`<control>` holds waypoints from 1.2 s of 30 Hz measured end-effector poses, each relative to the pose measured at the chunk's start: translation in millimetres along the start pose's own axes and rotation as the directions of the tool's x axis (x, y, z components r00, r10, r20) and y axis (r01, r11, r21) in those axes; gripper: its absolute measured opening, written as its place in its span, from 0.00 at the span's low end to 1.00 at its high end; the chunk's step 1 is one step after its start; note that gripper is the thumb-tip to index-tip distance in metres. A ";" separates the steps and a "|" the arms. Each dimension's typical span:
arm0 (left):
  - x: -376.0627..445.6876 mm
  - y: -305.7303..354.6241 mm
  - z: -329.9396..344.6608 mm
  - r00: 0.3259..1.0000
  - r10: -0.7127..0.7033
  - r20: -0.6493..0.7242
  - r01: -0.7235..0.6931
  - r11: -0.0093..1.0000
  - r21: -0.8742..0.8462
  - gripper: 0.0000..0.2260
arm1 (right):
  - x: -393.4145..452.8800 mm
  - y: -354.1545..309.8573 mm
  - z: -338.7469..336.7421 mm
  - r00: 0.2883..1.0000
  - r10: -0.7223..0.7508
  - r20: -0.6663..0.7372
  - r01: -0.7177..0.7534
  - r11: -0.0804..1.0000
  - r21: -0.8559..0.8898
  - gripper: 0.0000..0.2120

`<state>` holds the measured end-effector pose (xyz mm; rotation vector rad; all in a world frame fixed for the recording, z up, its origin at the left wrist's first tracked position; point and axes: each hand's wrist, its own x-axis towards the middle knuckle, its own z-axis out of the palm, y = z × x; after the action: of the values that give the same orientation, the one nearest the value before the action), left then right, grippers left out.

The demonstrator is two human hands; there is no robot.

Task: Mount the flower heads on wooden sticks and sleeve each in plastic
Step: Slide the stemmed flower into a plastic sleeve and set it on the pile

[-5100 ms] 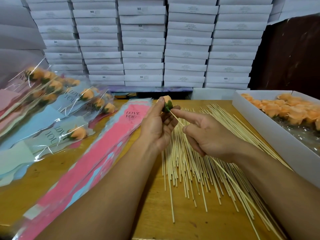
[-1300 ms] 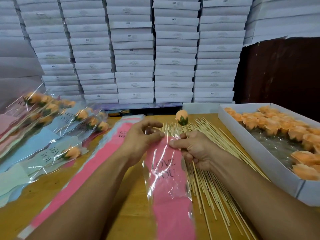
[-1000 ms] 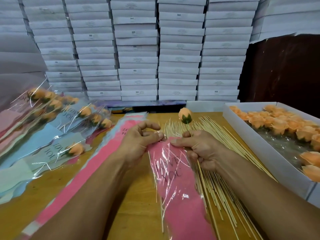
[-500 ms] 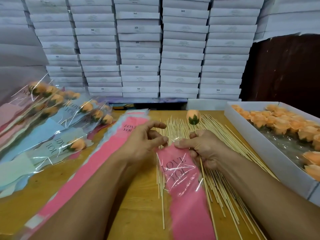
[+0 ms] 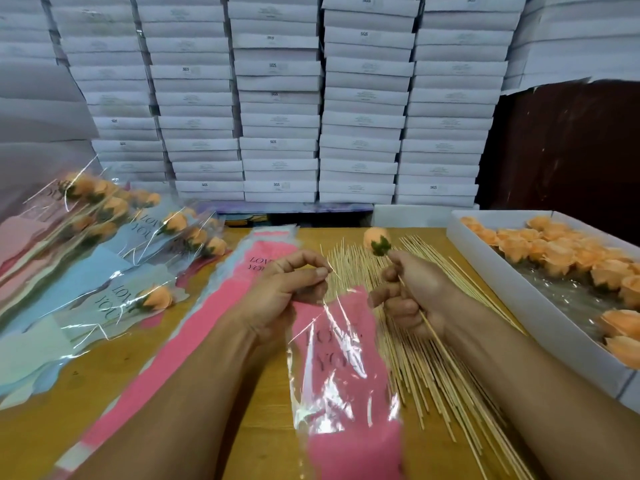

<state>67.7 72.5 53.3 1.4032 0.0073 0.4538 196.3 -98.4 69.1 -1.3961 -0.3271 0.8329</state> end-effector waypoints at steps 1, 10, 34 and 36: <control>-1.0 0.9 1.3 0.999 -0.014 0.031 0.015 1.000 -0.006 0.06 | 2.7 -4.4 -1.3 1.000 0.003 -0.023 -0.002 1.000 0.026 0.14; -8.8 4.1 2.9 0.943 -0.127 0.307 0.136 0.991 -0.008 0.08 | 43.7 -66.0 -2.8 0.973 -0.094 -0.212 0.072 0.992 -0.106 0.10; -8.6 0.9 9.2 0.945 -0.200 0.259 0.183 0.979 0.090 0.07 | 60.9 -75.2 20.2 0.939 -0.162 -0.302 0.145 0.986 -0.080 0.13; -7.9 0.9 9.2 0.954 -0.182 0.240 0.167 0.983 0.079 0.07 | 51.2 -66.0 25.9 0.958 -0.159 -0.241 0.150 0.987 -0.053 0.11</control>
<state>62.7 61.5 53.9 1.4937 -0.0570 0.1314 235.4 -41.6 122.8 -1.4677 -0.2572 0.5222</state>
